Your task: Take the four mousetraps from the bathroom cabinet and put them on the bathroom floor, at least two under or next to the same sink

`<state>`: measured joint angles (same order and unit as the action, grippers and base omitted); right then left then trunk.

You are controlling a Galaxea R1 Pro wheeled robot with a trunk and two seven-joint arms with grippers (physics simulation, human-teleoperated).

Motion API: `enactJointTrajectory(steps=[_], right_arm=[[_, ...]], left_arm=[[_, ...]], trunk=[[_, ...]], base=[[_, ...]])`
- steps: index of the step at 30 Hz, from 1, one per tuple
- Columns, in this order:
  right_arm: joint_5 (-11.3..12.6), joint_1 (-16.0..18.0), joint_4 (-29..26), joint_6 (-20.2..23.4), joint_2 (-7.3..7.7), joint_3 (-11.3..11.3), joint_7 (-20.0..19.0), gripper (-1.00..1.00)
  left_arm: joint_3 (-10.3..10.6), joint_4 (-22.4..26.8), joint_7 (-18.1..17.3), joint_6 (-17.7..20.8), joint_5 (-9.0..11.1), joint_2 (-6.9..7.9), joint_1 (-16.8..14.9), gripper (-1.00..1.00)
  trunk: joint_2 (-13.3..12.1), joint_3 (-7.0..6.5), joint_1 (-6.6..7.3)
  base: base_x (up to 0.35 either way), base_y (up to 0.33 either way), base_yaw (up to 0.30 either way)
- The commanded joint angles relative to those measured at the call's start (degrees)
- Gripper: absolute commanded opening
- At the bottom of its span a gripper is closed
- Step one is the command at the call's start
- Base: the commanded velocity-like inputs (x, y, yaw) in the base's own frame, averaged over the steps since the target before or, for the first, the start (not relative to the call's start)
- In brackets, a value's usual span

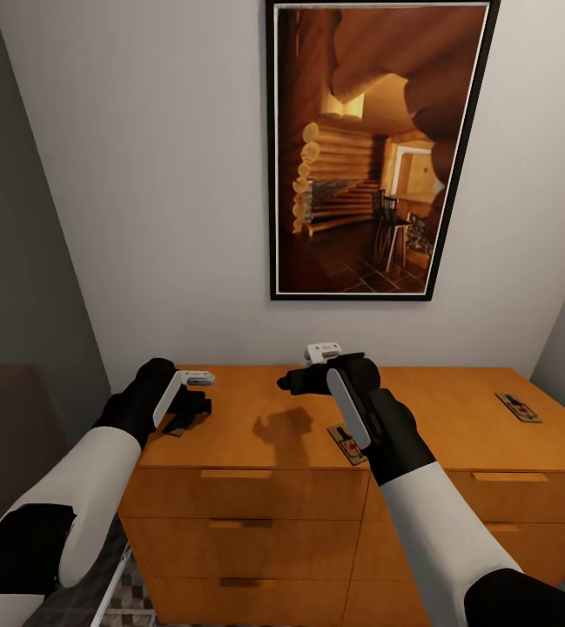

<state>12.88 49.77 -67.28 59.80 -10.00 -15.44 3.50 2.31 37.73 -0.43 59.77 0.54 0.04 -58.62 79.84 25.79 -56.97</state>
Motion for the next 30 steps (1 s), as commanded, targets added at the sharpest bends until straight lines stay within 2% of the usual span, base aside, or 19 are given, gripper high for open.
enactJointTrajectory(steps=[1, 7, 8, 30], right_arm=[[0.39, 0.05, -0.02, 0.20, 0.00, -0.03, 0.37, 1.00], [0.39, 0.06, 0.02, 0.20, 0.00, -0.03, 0.37, 1.00], [0.39, 0.06, 0.02, 0.20, 0.00, -0.03, 0.37, 1.00], [0.39, 0.06, 0.05, 0.20, 0.00, -0.05, 0.37, 1.00]], left_arm=[[0.15, -4.05, -0.01, 0.23, -0.88, 0.04, -0.01, 1.00], [0.15, -4.02, -0.01, 0.23, -0.87, 0.04, -0.01, 1.00], [0.15, -4.03, -0.01, 0.23, -0.85, 0.04, -0.01, -1.00], [0.15, -3.98, -0.01, 0.23, -0.71, 0.04, -0.01, -1.00]], trunk=[[0.03, 0.08, 0.00], [0.03, 0.08, 0.00], [0.03, 0.08, 0.00], [0.03, 0.08, 0.00]], base=[[0.000, 0.000, 0.000], [0.000, 0.000, 0.000], [0.000, 0.000, 0.000], [0.000, 0.000, 0.000]])
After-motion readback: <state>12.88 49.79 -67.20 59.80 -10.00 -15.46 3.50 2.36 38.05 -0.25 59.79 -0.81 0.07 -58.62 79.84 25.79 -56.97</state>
